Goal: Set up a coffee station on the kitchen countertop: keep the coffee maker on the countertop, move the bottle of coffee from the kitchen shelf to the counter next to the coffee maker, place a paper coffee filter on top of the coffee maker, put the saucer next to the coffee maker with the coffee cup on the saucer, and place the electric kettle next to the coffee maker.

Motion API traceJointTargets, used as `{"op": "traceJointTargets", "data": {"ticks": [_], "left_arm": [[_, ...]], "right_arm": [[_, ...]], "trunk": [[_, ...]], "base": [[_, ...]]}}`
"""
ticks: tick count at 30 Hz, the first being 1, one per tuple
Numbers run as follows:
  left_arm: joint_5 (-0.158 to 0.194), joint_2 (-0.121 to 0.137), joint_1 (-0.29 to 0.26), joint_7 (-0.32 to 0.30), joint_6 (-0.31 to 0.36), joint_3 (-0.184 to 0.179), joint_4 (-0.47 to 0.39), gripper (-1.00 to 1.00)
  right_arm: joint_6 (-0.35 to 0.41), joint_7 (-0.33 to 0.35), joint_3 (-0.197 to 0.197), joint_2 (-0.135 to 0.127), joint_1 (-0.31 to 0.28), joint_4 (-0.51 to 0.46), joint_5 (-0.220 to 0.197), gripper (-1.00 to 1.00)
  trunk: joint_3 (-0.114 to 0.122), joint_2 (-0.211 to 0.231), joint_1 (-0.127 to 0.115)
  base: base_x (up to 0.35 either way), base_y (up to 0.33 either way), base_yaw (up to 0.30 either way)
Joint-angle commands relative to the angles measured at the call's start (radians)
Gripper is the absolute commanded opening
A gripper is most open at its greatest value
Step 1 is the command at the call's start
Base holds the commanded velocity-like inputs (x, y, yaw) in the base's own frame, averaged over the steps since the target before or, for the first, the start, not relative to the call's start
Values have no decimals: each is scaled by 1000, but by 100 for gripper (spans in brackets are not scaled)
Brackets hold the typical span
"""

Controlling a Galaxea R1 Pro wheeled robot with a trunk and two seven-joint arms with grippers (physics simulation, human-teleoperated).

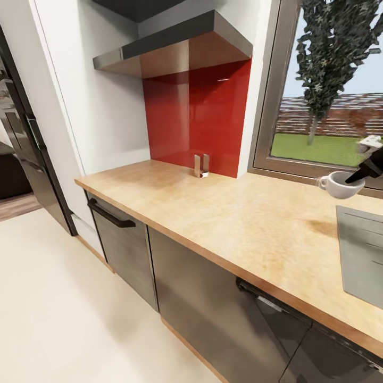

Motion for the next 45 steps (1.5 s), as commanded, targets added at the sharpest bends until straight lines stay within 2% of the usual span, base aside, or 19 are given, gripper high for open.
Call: {"op": "traceJointTargets", "data": {"ticks": [1,9,22,24,26,29,33,36,37,42,43,45], "left_arm": [[-5,0,-1,-2,-8,8,1,100],[-6,0,-1,-2,-8,8,1,100],[-6,0,-1,-2,-8,8,1,100],[-6,0,-1,-1,-8,8,0,100],[-5,0,-1,-2,-8,7,1,100],[-6,0,-1,-3,-8,7,1,100],[-6,0,-1,-3,-8,8,1,100],[-6,0,-1,-3,-8,8,0,100],[-6,0,-1,-3,-8,8,0,100],[-6,0,-1,-3,-8,8,0,100],[-6,0,-1,-3,-8,8,0,100],[-5,0,-1,-3,-8,7,0,100]], "right_arm": [[10,7,2,-14,-1,-6,3,-100],[10,8,2,-39,-1,-13,0,-100],[21,4,2,-37,-1,-26,1,-100],[57,3,2,-34,-1,-52,2,-100],[134,2,3,-31,-1,-88,1,-100],[258,1,4,-20,-1,-198,1,-100],[284,1,4,-3,-1,-229,-7,-100],[292,-1,4,7,26,-240,-33,-100],[295,-2,4,15,61,-256,-45,-100],[299,-4,1,23,137,-347,-55,-100],[300,-4,-2,24,176,-393,-57,-100],[300,-4,-7,24,189,-402,-58,-100]], "trunk": [[-1,0,0],[-1,0,0],[-1,0,0],[-1,0,0],[-1,0,0],[-1,0,0],[-1,0,0],[-1,0,0],[-1,0,0],[-1,0,0],[-1,0,0],[-1,0,0]], "base": [[0,0,0],[0,0,0],[0,0,0],[0,0,0],[0,0,0],[0,0,0],[0,0,0],[0,0,0],[0,0,0],[0,0,0],[0,0,0],[0,0,0]]}}
